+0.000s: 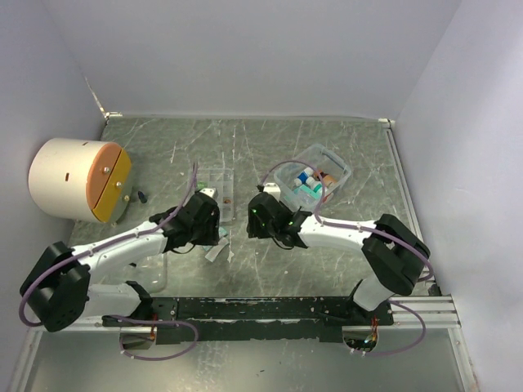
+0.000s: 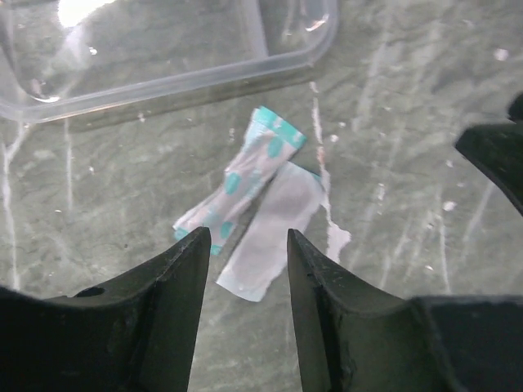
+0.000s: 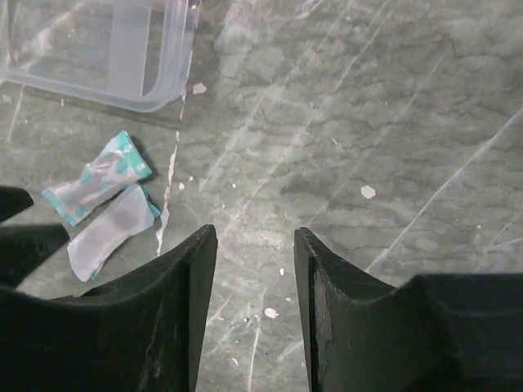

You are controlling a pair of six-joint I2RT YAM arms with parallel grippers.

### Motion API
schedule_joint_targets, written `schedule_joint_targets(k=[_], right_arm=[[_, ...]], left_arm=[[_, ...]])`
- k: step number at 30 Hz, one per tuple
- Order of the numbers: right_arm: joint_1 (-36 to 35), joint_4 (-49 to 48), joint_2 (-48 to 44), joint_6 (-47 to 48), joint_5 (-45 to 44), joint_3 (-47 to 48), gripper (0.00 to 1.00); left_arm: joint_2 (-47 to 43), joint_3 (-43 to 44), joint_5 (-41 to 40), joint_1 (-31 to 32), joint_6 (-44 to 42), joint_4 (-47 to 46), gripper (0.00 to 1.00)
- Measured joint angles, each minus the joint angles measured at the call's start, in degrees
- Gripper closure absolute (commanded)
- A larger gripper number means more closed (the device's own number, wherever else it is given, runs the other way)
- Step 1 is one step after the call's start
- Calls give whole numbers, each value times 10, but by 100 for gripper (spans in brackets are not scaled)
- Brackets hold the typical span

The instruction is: Organize the medicine kit

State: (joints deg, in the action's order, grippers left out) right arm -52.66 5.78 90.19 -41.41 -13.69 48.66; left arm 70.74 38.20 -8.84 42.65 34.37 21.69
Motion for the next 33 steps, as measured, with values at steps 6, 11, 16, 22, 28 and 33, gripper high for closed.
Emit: schedule_joint_targets(k=[6,11,16,22,28,33], right_arm=[[0,-9,-5,-2,13,-22,59],[0,-21,-5,-4,23,-25,60],[0,-30,-5,-8,34,-31,60],[0,-42,-5,-8,46,-42,60],[0,-46,-8,-8,54,-50,60],[0,-51,-13,-8,54,-50,60]], left_arm=[[40,11,-40,2,-2,0,47],[75,31,-51,2,-16,0,50],[106,46,-46,2,-43,-1,51],[122,46,-43,2,-60,-3,59],[138,46,-43,2,-75,-14,64],[144,46,-43,2,-88,-23,63]])
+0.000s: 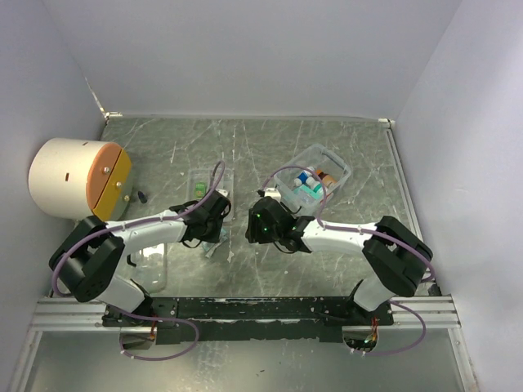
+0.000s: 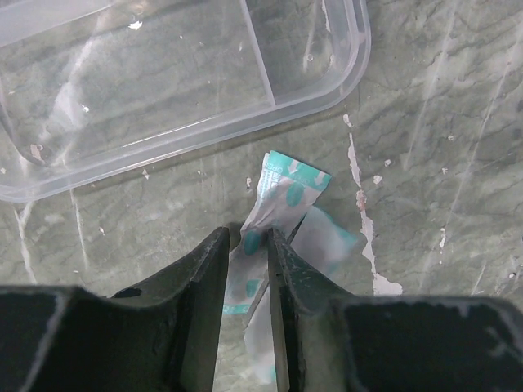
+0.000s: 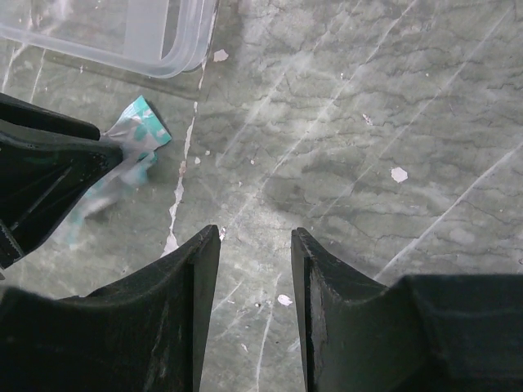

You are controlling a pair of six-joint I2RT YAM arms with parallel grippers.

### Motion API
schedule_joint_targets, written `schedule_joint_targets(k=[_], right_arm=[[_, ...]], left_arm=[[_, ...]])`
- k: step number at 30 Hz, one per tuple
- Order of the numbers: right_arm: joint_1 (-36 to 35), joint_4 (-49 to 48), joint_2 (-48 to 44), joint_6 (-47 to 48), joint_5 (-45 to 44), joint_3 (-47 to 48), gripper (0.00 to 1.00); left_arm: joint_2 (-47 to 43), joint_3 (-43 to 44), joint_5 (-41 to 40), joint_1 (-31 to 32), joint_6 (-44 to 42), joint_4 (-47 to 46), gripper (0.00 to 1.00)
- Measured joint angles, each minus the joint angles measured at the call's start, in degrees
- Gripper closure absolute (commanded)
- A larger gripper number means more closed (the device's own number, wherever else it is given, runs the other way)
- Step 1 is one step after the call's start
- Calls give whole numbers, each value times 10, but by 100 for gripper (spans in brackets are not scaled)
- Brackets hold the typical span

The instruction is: Organize the medicine kit

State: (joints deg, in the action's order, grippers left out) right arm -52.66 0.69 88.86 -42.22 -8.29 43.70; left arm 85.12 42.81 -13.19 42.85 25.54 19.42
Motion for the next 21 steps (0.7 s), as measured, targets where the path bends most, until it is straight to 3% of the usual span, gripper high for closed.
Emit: schedule_joint_targets(k=[4,13,21], right_arm=[[0,0,0,0,0,0,60],[0,0,-12,0,-1,-3,60],[0,-7,-33,-2,-1,-14,60]], left_arm=[[5,0,0,0,-9,-4,68],[1,16,0,0,-18,6,91],[-62,76,1,13,-64,52,91]])
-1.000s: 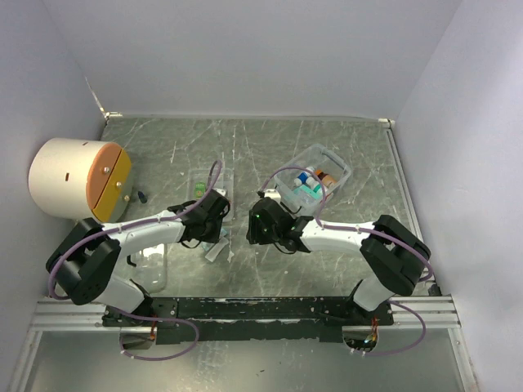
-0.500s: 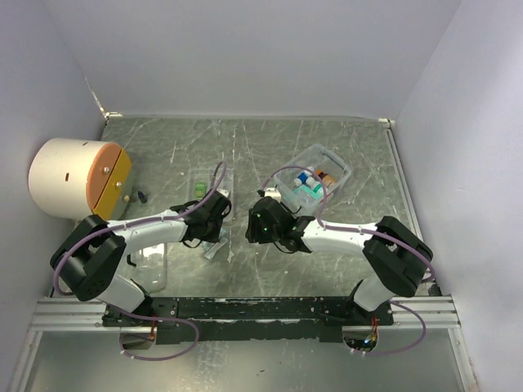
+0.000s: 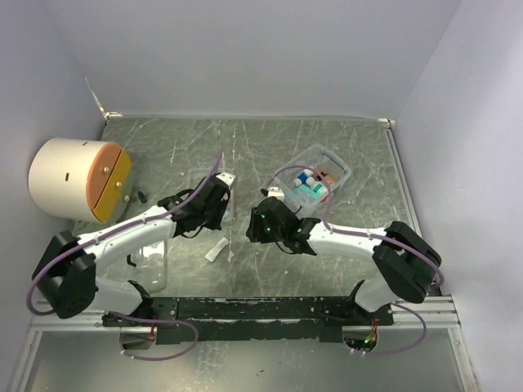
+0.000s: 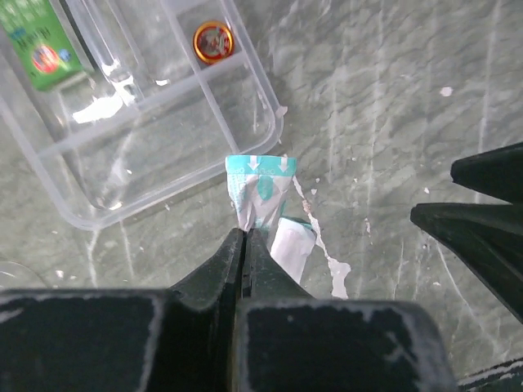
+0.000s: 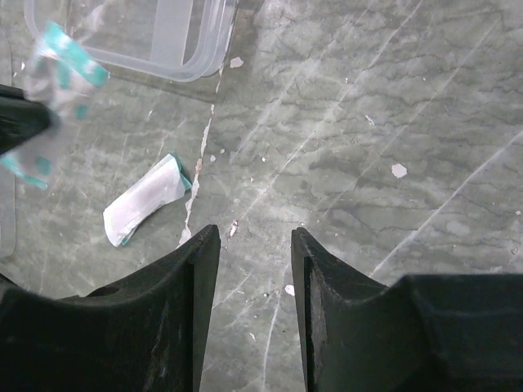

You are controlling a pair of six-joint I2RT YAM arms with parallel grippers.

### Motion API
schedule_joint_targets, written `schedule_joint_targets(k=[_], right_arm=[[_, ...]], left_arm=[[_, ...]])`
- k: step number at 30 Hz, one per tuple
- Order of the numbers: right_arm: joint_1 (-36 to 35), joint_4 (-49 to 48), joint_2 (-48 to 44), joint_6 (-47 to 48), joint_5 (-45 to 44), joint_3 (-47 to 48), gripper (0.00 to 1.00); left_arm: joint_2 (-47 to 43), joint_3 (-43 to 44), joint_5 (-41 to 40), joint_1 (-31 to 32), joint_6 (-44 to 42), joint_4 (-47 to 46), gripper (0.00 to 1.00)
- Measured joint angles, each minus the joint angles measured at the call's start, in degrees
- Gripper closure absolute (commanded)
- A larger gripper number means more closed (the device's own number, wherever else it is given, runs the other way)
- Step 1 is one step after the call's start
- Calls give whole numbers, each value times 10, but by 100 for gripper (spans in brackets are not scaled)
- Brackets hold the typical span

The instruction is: Organize the medicine kit

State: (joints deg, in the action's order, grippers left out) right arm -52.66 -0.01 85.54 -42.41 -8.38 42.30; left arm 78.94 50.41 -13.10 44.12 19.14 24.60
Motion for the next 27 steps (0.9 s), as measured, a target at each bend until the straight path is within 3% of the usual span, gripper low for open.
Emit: schedule_joint_targets(k=[5,13,20,27], right_arm=[[0,-8,-22,-2,1,-17,60],[0,-25,-62,-5,1,-40,60],[0,-38,-79,-11,3,-56,60],[0,-40,-87,-16,3,-65,60]], left_arm=[[-59,10,0,1,-82,9,92],[-154,18,9,0,-314,-13,93],[-71,25,84,-38,-501,-4,93],[41,61,129,-96,-600,17,93]])
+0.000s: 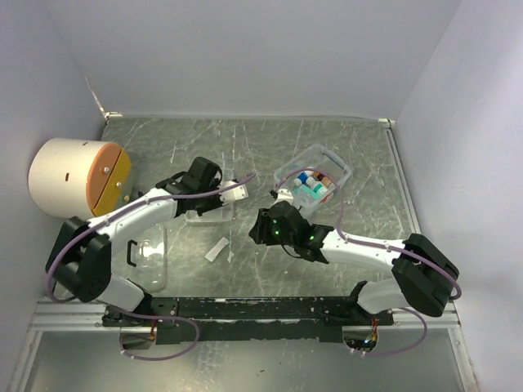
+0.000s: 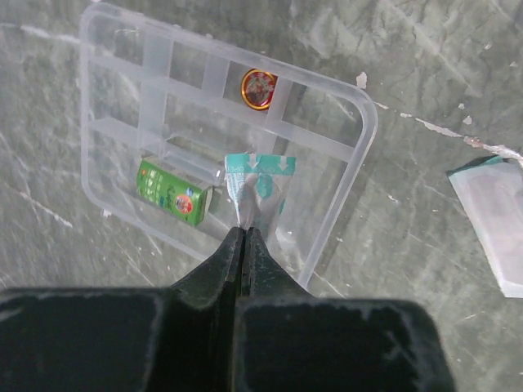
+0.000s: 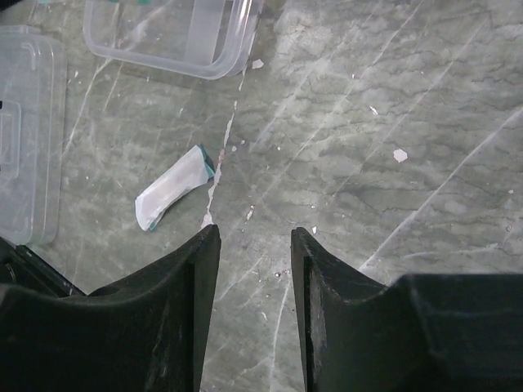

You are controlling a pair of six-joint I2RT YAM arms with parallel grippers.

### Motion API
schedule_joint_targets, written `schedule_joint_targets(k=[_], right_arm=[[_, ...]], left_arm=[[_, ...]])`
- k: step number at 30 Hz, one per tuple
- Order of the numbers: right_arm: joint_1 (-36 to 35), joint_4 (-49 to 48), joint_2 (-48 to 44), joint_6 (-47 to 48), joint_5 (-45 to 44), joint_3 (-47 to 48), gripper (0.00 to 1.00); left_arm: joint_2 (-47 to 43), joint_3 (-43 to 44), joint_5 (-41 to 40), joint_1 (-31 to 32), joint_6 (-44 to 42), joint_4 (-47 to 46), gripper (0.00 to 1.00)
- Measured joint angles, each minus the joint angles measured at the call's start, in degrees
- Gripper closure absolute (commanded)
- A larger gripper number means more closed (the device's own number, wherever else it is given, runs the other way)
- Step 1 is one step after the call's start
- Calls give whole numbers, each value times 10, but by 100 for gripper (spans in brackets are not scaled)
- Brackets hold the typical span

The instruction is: Organize the medicine kit

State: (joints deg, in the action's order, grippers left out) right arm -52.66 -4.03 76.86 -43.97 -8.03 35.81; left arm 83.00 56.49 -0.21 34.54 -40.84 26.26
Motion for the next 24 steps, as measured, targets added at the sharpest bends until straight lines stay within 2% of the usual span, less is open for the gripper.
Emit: schedule_joint_targets(k=[6,18,24], right_arm=[[0,-2,0,0,1,-1,60],[0,-13,9,0,10,-5,60],[0,-13,11,0,11,-5,60]], left_arm=[[61,12,6,0,-49,9,93],[71,5,5,-2,-68,9,92],[102,4,0,-4,-68,10,73]])
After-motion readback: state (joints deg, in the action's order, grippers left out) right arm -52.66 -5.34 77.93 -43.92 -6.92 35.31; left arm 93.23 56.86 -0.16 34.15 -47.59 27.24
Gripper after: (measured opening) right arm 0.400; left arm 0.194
